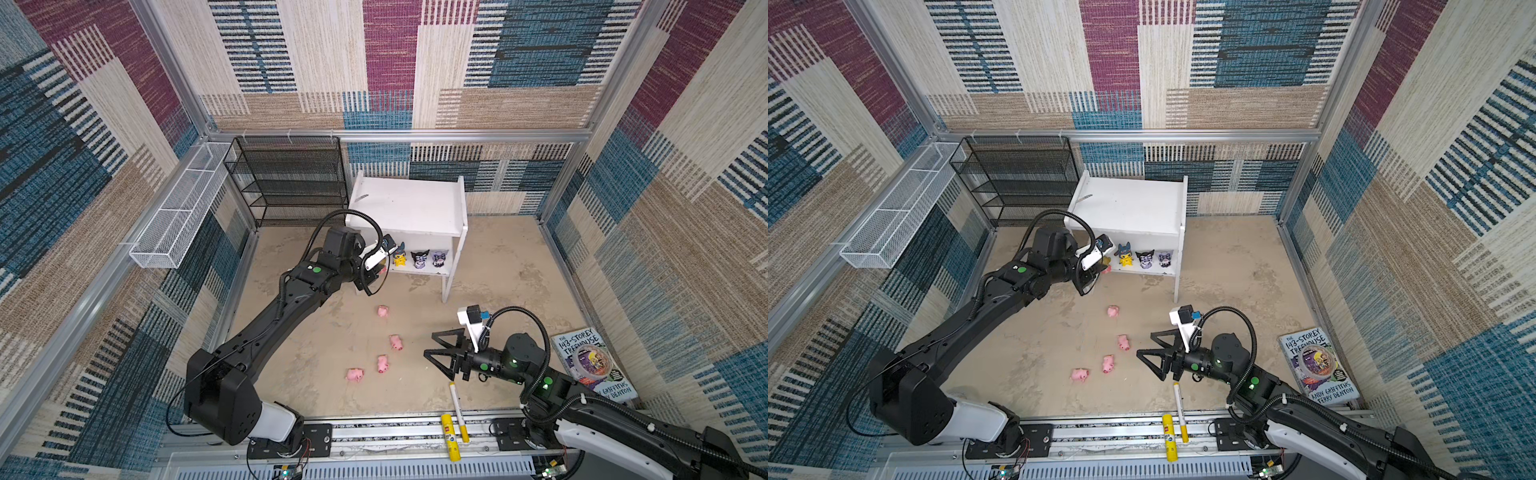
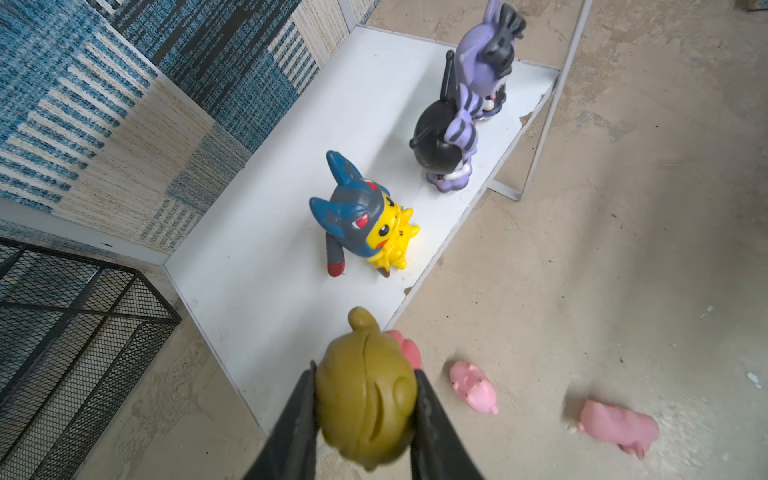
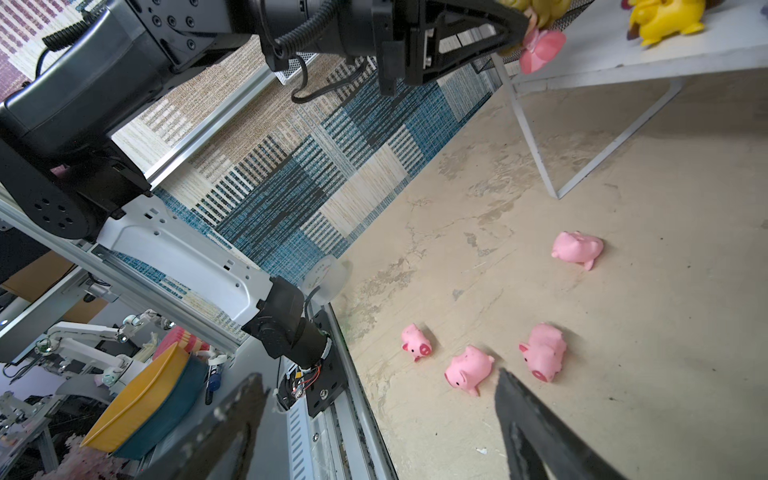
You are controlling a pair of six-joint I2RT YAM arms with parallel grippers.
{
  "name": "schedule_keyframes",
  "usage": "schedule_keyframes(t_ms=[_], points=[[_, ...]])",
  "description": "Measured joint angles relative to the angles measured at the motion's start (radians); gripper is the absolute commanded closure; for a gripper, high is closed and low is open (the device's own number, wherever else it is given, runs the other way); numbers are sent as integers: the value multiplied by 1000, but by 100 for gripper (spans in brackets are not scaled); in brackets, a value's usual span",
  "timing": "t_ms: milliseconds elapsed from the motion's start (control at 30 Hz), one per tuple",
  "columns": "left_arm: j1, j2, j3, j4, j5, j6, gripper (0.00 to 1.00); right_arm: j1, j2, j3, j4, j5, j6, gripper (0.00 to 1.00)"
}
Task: Place and organize the plastic toys onto the shelf
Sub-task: 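Lower the figure toward the shelf's lower tier beside the Pikachu figure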
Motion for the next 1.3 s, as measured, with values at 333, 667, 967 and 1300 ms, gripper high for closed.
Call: schedule_keyframes(t_ms=[333,667,967,1300], points=[[2,18,-9,49,-4,2,68,0,-10,-11,-10,9,0,12],[3,26,-27,76,-11,2,68,0,-28,-25,-10,10,1,12],[2,19,-48,91,-32,10,67,0,-20,-27,-4,10,1,12],[4,35,-51,124,-67,25,65,0,-19,-28,12,10,1,12]])
